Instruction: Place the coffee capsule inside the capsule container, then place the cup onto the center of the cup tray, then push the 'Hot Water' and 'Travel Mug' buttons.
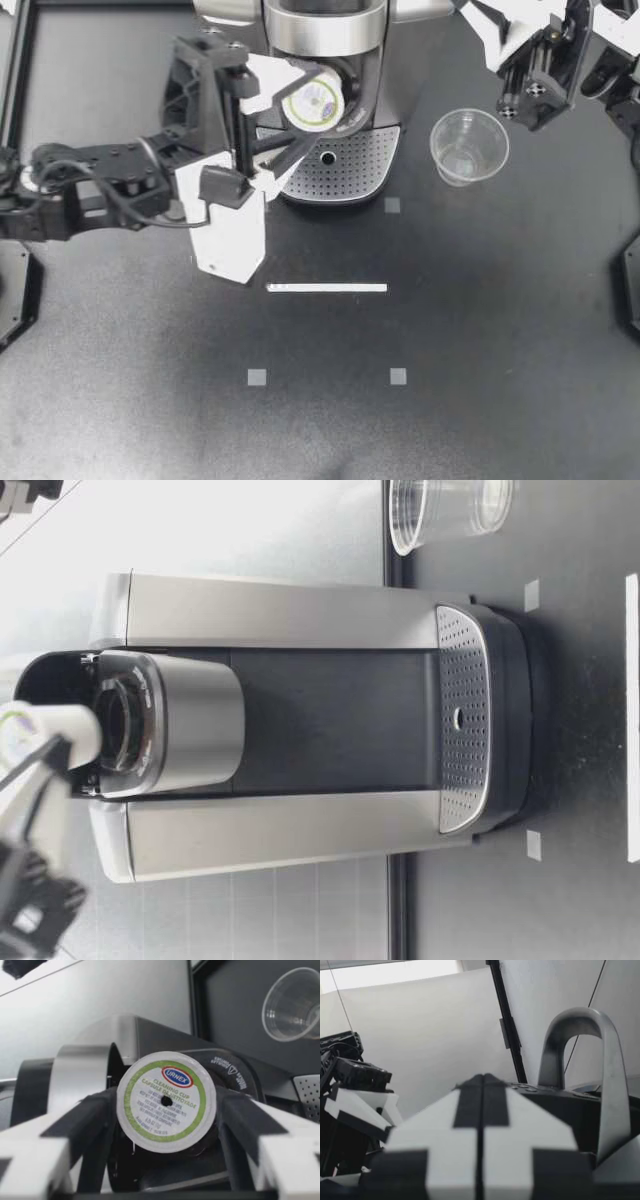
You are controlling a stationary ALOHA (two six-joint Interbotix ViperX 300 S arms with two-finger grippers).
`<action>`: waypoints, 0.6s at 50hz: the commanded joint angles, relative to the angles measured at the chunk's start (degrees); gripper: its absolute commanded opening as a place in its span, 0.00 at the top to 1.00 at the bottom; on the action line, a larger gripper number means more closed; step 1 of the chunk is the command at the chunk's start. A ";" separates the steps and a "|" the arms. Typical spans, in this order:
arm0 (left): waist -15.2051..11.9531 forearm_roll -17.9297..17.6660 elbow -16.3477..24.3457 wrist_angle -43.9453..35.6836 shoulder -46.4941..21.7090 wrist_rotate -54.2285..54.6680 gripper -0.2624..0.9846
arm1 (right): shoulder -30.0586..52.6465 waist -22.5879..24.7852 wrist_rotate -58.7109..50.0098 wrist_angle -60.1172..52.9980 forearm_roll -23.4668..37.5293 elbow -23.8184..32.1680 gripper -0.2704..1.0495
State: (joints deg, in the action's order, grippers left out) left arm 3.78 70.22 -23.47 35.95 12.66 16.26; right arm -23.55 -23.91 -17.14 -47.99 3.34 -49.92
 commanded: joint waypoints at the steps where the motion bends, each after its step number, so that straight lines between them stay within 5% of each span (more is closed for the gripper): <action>1: -0.35 0.26 1.23 -0.35 0.35 0.26 0.46 | -0.53 0.09 0.09 -0.18 -0.09 0.62 0.77; 24: -1.41 0.26 0.97 -0.35 -0.62 2.90 0.44 | -0.26 0.09 0.09 -0.18 -0.09 0.62 0.77; 30: -1.41 0.26 1.05 -0.26 -1.05 2.99 0.37 | -0.18 0.09 0.18 -0.18 -0.09 0.62 0.77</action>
State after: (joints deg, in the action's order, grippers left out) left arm 2.64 70.22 -23.38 35.77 11.16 19.07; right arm -23.47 -23.91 -17.05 -47.99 3.34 -49.92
